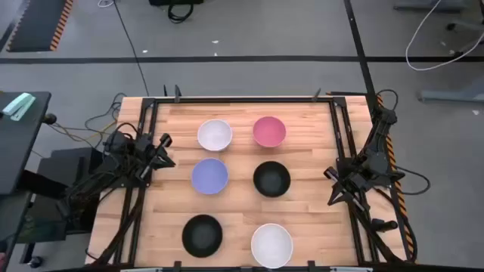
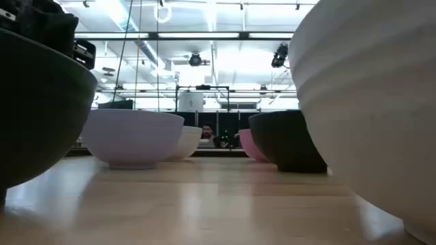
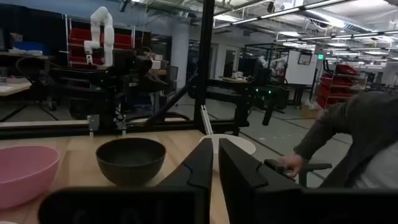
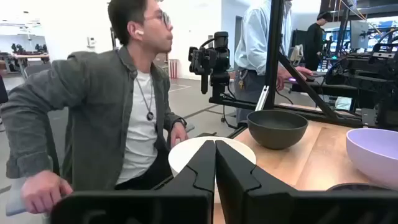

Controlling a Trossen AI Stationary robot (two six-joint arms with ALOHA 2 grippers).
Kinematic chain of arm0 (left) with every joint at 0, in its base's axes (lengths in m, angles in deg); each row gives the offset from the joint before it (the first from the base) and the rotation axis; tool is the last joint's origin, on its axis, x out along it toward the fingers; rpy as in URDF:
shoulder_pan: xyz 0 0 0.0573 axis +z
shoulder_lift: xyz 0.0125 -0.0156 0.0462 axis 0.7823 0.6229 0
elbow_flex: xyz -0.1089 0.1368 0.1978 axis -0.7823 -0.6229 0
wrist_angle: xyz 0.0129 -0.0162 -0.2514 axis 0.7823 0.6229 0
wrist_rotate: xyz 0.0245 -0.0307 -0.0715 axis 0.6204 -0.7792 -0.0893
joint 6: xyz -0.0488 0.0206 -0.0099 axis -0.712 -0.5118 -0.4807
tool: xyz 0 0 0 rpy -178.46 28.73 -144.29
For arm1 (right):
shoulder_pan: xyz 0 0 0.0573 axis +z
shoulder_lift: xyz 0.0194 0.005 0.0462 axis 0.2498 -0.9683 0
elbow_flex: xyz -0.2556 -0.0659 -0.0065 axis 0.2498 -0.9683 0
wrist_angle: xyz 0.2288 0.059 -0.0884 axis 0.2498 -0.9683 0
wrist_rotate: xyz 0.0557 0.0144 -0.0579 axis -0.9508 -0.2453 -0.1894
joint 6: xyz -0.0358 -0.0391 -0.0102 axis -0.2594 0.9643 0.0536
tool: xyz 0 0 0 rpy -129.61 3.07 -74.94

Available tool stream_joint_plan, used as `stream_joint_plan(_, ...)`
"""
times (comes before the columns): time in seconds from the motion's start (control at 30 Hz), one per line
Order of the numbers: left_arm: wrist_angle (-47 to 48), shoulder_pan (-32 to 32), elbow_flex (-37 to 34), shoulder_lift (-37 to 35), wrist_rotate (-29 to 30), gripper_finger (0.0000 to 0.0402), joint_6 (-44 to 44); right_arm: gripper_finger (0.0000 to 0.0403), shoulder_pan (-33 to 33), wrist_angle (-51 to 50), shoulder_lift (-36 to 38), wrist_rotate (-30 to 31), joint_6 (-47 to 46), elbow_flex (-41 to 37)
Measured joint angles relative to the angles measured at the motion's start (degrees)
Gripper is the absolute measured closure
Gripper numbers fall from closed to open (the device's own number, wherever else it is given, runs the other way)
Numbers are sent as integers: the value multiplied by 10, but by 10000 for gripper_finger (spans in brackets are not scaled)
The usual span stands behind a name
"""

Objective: Nest bowls inside each other

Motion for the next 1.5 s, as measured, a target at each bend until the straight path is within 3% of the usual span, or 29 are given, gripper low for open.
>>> stream_joint_plan(1.1, 0, 0, 0, 0, 0, 378, -8, 385, 0, -9, 0, 0, 10, 3)
stream_joint_plan(1.5, 0, 0, 0, 0, 0, 366, -8, 385, 0, -9, 0, 0, 10, 3)
